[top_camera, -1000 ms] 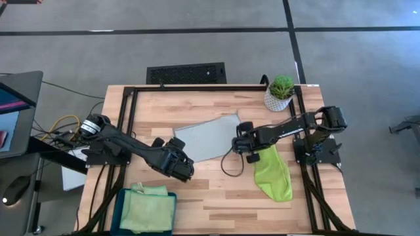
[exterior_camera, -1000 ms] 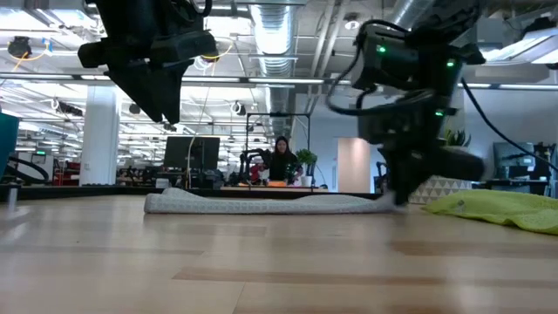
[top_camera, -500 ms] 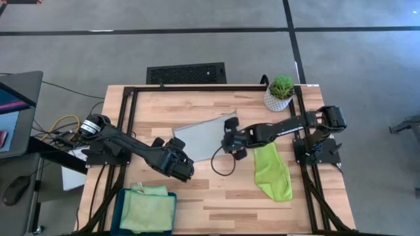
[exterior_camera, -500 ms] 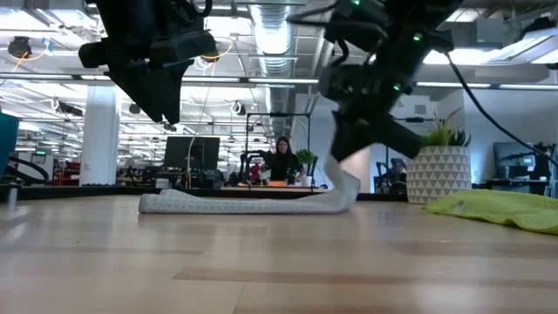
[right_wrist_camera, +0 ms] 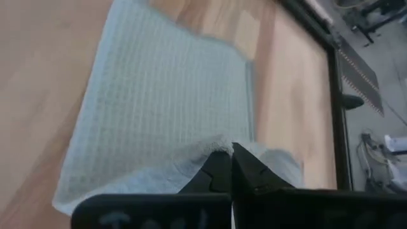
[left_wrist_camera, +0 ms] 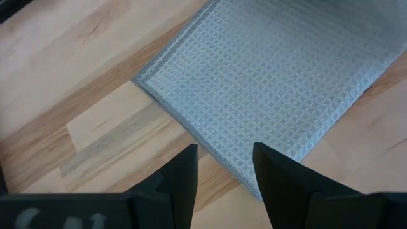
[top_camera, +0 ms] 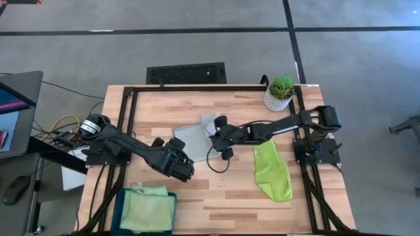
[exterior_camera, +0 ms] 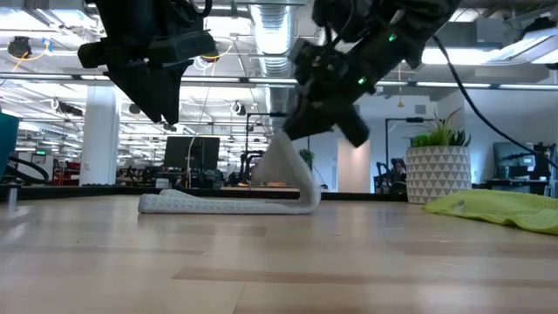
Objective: Fold microfiber towels
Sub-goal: Fold the gray microfiber cloth
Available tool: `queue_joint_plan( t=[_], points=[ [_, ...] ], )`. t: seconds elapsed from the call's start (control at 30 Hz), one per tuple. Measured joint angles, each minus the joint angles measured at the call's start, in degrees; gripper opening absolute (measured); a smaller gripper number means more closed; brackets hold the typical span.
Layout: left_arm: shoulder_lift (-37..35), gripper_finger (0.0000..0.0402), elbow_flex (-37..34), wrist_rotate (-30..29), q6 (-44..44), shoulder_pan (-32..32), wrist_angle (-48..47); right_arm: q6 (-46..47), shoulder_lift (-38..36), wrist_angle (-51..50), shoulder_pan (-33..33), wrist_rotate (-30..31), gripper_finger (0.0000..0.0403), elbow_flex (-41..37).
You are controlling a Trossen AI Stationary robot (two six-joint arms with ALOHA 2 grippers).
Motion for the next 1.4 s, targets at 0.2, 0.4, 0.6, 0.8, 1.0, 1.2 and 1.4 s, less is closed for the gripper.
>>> queue_joint_plan(
  t=[0.2, 0.4, 0.6, 0.8, 1.0, 1.2, 1.4],
  points=[
    [0.02, 0.0144, 0.02, 1.50, 0.02, -0.01, -0.08, -2.49, 7.61, 3.29, -0.07, -0.40, 0.0008, 6.02],
    [0.02, 0.0144, 0.02, 2.58, -0.28, -0.01, -0.66, -5.72, 13.56, 2.62, 0.01, -2.72, 0.0008, 14.25],
    [0.02, 0.0144, 0.02, 2.57, -0.33, -0.04, -1.07, -7.09, 15.75, 0.92, 0.37, -7.71, 0.0008, 19.73],
    [0.02, 0.0144, 0.02, 2.62, -0.46, 0.01, -2.98, -7.51, 15.71, 2.54, 0.36, -11.45, 0.0009, 19.74],
    [0.02, 0.0144, 0.02, 3.69, -0.87, 0.01, -3.64, -6.89, 15.71, 1.23, -0.09, -11.91, 0.0017, 19.74],
    [0.02, 0.0144, 0.02, 3.98, -0.97, 0.01, -3.64, -6.90, 15.71, 2.05, -0.03, -12.04, 0.0052, 19.72],
    [0.02, 0.0144, 0.02, 4.02, -1.01, 0.01, -3.61, -6.01, 15.71, 2.09, 0.43, -12.02, 0.0098, 19.72]
  ],
)
